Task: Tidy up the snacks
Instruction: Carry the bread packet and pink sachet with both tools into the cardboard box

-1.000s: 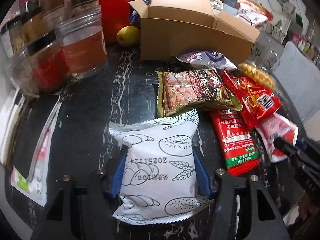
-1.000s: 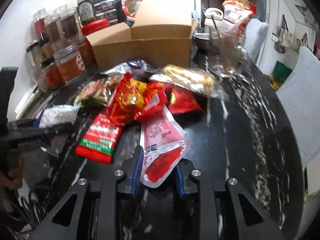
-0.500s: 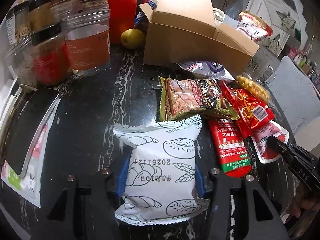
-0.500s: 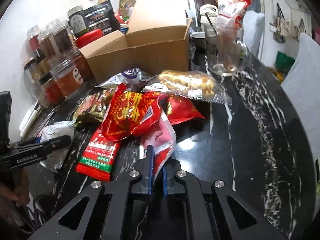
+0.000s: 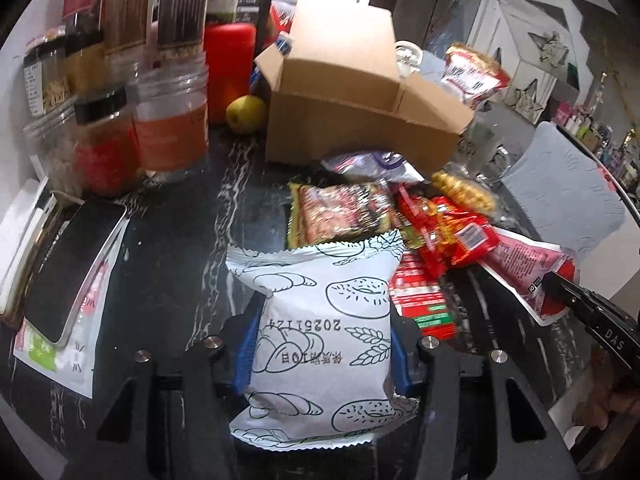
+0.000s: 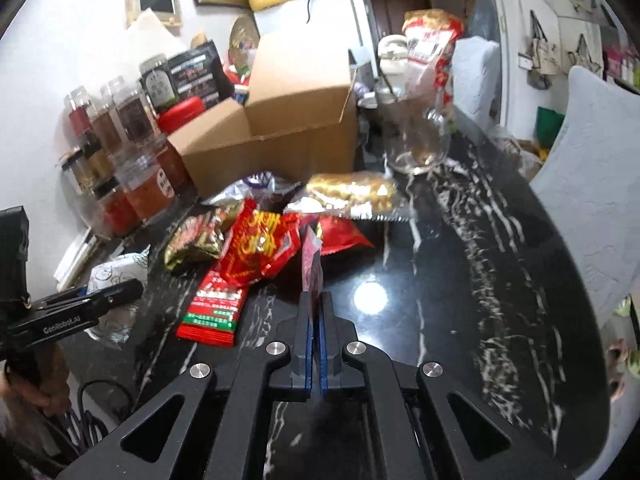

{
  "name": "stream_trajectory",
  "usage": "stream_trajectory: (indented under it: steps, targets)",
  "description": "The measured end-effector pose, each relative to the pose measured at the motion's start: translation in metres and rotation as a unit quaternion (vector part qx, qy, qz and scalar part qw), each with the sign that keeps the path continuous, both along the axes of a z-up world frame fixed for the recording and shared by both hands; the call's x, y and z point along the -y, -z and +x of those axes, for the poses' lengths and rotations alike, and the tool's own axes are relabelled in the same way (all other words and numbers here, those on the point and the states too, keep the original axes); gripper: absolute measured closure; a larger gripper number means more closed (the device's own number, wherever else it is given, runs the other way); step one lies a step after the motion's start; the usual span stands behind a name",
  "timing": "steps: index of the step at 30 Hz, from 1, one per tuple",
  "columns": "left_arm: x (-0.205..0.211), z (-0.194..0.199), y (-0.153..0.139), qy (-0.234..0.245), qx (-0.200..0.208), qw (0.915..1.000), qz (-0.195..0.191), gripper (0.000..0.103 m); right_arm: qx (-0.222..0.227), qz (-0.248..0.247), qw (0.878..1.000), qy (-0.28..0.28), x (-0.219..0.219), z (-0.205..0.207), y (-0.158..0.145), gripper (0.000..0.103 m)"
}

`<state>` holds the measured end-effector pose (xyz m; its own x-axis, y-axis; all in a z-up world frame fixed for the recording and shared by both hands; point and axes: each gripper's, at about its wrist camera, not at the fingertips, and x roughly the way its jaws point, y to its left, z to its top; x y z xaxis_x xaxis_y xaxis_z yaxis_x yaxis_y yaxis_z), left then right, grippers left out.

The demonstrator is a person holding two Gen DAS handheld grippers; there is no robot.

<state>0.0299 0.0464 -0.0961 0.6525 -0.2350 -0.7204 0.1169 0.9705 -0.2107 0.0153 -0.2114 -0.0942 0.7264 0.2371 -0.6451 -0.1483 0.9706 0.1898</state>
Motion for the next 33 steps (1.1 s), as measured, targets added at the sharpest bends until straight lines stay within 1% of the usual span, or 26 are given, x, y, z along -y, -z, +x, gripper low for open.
stream_trajectory:
  steps: [5,10,14,17,21,26,30,33]
  targets:
    - [0.003,-0.011,-0.017,0.006,0.022,0.9997,-0.008,0.051,0.025,0.002,1.0,0.005,0.003,-0.016,-0.016,0.101]
    - [0.005,-0.019,-0.04,0.013,0.052,0.9985,-0.013,0.051,0.059,-0.005,0.998,0.01,0.006,-0.031,-0.038,0.101]
    - [0.009,-0.02,-0.062,0.019,0.083,0.9964,-0.008,0.052,0.082,-0.008,0.997,0.011,0.007,-0.035,-0.054,0.101]
    - [0.011,-0.015,-0.072,0.021,0.092,0.9955,-0.012,0.052,0.098,-0.011,0.995,0.008,0.006,-0.033,-0.064,0.101]
    - [0.016,-0.004,-0.082,0.029,0.105,0.9939,-0.019,0.052,0.118,-0.016,0.993,-0.005,0.0,-0.021,-0.077,0.101]
    - [0.017,0.021,-0.094,0.033,0.119,0.9919,-0.028,0.053,0.144,-0.021,0.989,-0.028,-0.012,0.004,-0.092,0.101]
    - [0.018,0.047,-0.111,0.03,0.144,0.9888,-0.025,0.053,0.155,-0.017,0.987,-0.043,-0.02,0.031,-0.101,0.101]
    - [0.018,0.067,-0.124,0.029,0.163,0.986,-0.022,0.053,0.171,-0.023,0.984,-0.047,-0.025,0.05,-0.11,0.101]
